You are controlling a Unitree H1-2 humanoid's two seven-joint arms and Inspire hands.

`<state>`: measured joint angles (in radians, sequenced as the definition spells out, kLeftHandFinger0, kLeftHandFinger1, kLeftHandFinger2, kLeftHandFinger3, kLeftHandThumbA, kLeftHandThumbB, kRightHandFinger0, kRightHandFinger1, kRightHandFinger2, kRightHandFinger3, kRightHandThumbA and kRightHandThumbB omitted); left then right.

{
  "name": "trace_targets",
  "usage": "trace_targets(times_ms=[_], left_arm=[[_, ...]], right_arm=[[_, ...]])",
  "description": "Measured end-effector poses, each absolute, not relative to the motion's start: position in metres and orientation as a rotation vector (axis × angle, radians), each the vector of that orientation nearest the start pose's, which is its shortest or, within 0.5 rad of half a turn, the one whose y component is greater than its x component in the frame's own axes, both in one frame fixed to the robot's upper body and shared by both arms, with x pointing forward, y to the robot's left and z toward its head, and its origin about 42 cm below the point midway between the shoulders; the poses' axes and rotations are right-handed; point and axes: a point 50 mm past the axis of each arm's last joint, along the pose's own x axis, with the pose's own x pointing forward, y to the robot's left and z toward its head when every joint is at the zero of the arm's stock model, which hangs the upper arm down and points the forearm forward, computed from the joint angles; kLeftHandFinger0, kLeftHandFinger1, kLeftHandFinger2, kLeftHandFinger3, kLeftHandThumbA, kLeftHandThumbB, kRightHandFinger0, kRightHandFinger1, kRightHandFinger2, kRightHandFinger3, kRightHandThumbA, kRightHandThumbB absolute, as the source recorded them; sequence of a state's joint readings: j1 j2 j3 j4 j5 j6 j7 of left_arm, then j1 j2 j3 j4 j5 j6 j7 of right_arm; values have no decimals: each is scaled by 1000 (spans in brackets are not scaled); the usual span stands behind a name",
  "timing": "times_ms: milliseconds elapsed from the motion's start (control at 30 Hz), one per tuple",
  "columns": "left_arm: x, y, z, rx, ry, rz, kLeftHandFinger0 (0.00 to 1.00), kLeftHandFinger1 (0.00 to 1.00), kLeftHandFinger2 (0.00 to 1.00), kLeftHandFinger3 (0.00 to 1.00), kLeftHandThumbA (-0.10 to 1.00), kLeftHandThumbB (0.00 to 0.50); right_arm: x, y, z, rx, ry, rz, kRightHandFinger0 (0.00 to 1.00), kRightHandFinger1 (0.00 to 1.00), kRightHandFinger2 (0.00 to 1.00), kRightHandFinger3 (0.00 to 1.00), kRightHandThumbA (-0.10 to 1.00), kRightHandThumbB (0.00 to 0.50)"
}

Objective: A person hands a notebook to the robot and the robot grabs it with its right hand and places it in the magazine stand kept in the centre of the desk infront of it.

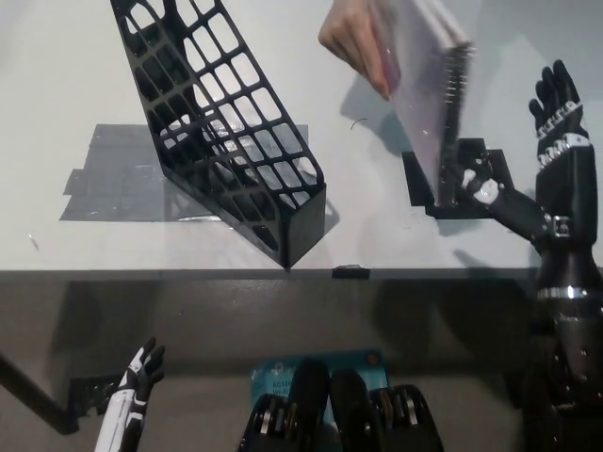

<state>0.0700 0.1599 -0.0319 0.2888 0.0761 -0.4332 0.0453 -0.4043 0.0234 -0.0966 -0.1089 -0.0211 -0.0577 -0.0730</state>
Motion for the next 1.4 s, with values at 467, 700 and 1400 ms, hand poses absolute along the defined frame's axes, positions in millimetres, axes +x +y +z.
trace_targets(times_ms=[467, 700, 1400], left_arm=[[246, 266, 34, 237, -85, -19, 983, 1000, 1000, 1000, 1000, 500], [249, 266, 36, 240, -92, -22, 990, 1000, 1000, 1000, 1000, 500], [253, 266, 39, 246, -105, -25, 1000, 1000, 1000, 1000, 1000, 500]], right_arm=[[387, -181, 275, 22, -591, -17, 1000, 1000, 1000, 1000, 1000, 266], [396, -176, 281, 8, -590, -3, 1000, 1000, 1000, 1000, 1000, 290], [476, -154, 278, -36, -387, -8, 884, 970, 1000, 1000, 903, 168]])
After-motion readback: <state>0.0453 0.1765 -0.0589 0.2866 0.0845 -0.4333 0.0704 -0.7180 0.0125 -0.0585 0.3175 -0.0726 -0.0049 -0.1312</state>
